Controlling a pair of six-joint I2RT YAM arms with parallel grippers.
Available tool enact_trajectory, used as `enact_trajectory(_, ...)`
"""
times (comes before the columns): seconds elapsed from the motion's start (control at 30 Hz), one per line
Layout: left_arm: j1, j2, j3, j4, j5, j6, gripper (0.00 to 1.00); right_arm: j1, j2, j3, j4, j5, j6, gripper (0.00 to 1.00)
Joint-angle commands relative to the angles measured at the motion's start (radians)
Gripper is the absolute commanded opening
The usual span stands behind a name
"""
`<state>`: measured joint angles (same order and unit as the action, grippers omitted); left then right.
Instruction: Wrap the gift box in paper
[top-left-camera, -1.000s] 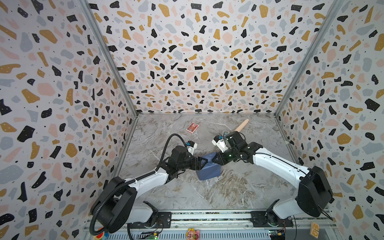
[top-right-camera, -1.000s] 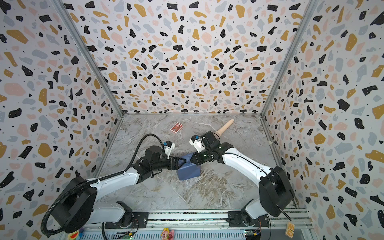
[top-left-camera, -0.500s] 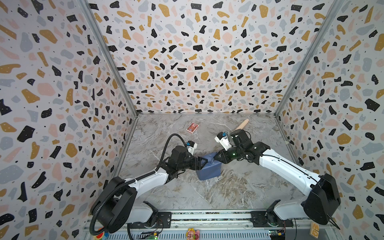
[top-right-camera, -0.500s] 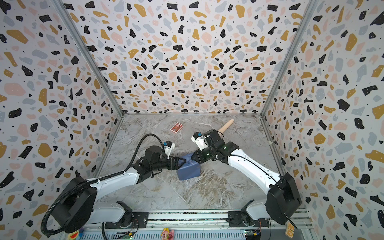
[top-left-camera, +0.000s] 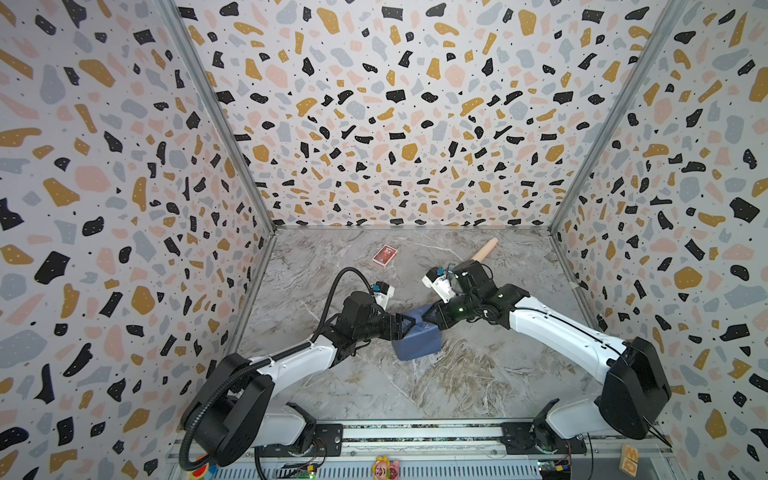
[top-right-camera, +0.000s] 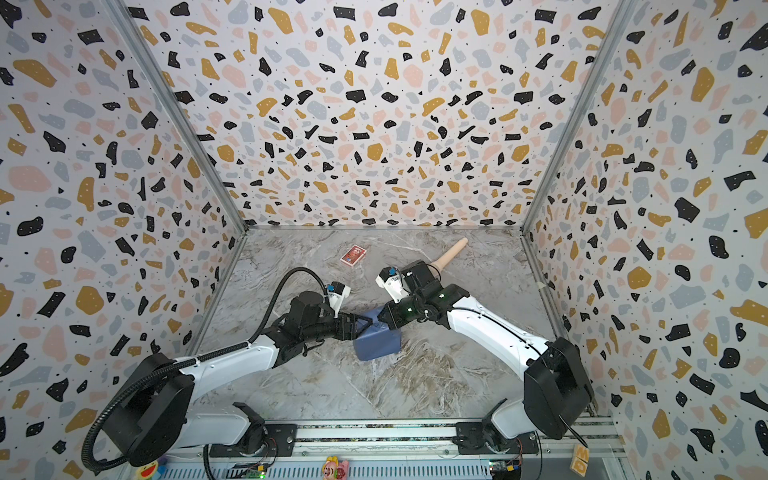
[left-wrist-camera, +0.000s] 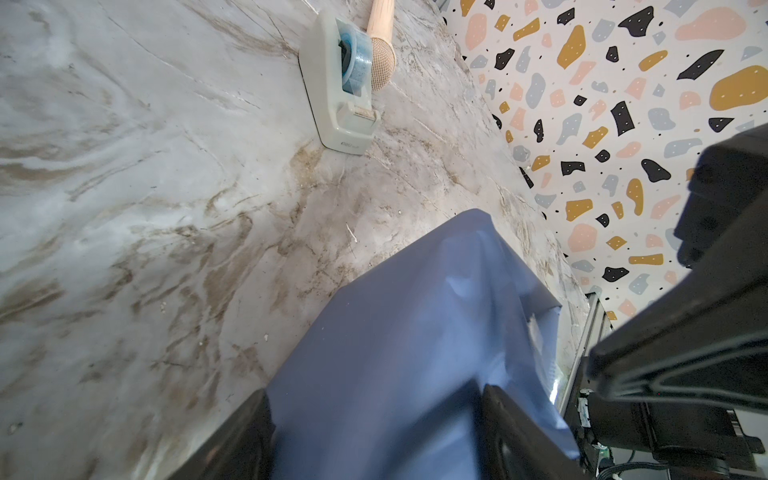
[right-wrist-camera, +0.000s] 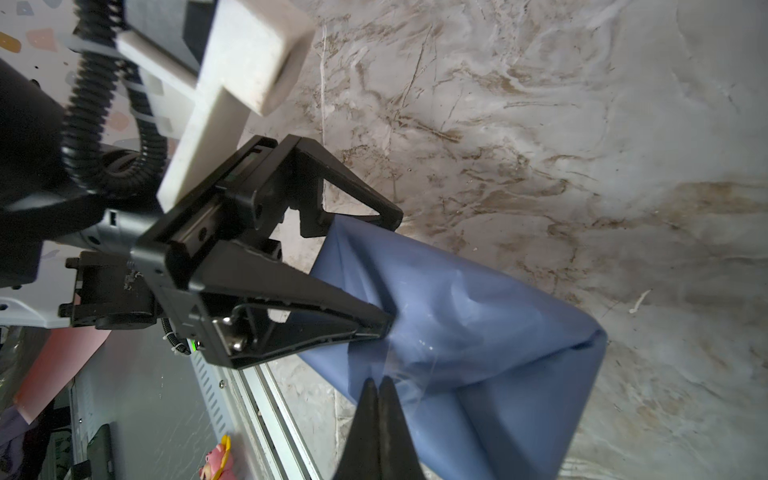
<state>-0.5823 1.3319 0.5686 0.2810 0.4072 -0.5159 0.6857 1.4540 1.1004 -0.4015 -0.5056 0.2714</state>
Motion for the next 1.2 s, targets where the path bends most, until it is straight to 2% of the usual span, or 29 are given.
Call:
enact_trajectory(0.0,-0.001,0.047,-0.032,-0.174,-0.036,0.026,0.76,0.003,0.016,0.003,0.017,-0.011,0.005,0.00)
enact_trajectory(0.33,-0.002,0.044,-0.032,-0.172,-0.035,0.025,0.76,-0.007,0.080,0.002,0.019,0.007,-0.011,0.00)
enact_trajectory(0.63,-0.003,0.048,-0.028,-0.171,-0.036,0.025,0.76,-0.004,-0.051,-0.050,0.030,-0.030,0.001,0.06)
enact_trajectory(1.17,-0.005,0.047,-0.023,-0.173,-0.036,0.025,0.76,0.006,-0.064,-0.165,0.061,-0.036,0.021,0.04)
